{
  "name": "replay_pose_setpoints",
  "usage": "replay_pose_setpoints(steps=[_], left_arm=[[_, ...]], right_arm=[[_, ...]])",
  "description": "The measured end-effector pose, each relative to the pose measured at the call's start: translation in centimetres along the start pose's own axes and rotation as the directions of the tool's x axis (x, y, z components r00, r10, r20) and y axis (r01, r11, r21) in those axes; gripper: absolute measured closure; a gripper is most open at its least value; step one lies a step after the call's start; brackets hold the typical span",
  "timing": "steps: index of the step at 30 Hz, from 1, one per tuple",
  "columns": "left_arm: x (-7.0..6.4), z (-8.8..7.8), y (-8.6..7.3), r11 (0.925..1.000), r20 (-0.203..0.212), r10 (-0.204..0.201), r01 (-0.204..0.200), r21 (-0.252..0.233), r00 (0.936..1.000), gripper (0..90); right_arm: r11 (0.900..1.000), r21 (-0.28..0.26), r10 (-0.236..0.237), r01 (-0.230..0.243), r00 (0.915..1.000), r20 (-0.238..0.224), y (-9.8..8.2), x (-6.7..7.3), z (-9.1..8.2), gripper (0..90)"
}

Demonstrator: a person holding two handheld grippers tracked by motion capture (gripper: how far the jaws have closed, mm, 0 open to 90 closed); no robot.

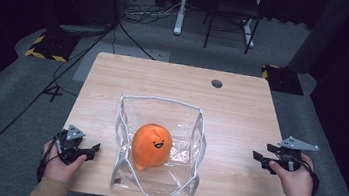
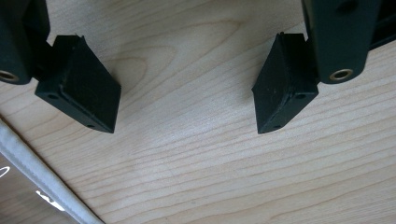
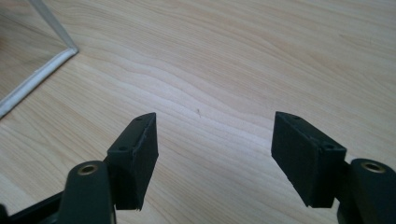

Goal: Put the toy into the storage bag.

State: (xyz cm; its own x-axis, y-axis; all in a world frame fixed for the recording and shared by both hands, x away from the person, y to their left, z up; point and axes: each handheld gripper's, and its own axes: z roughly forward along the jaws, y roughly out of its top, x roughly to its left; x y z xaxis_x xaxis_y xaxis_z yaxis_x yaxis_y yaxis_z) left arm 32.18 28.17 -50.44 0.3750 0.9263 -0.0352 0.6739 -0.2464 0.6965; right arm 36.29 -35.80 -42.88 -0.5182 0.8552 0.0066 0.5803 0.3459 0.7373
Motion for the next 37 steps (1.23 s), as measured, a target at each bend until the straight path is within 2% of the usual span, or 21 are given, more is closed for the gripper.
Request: replay_pose_setpoints(steps=[8, 18, 23, 27, 31, 37], left_arm=[[0.0, 0.0, 0.0, 1.0000, 0.002, -0.002, 0.002, 0.000, 1.0000, 23.6], [0.0, 0.0, 0.0, 1.0000, 0.002, -0.002, 0.002, 0.000, 1.0000, 23.6], [0.0, 0.0, 0.0, 1.0000, 0.002, -0.002, 0.002, 0.000, 1.0000, 23.6], [0.2, 0.0, 0.0, 1.0000, 0.017, 0.008, -0.008, 0.000, 0.9998, 23.2], [0.4, 0.0, 0.0, 0.9997, 0.025, 0.025, -0.026, 0.004, 0.9994, 22.9], [0.3, 0.0, 0.0, 0.9995, 0.028, 0.031, -0.031, 0.006, 0.9991, 21.4]], right_arm=[[1.000, 0.017, 0.009, -0.009, 0.9999, 0.014, -2.5, -0.4, 1.4, 32.5], [1.000, 0.002, 0.012, -0.012, 0.9998, 0.016, -5.6, -0.3, 2.8, 31.7], [1.000, -0.007, -0.006, 0.006, 0.9994, 0.035, -6.3, -0.4, 3.3, 30.4], [1.000, -0.019, 0.004, -0.003, 0.9995, 0.031, -6.6, -0.3, 3.8, 27.0], [1.000, -0.006, 0.017, -0.017, 0.9994, 0.032, -6.5, -0.5, 3.9, 19.2], [1.000, 0.005, 0.014, -0.014, 0.9996, 0.025, -6.4, -0.5, 4.1, 15.4]])
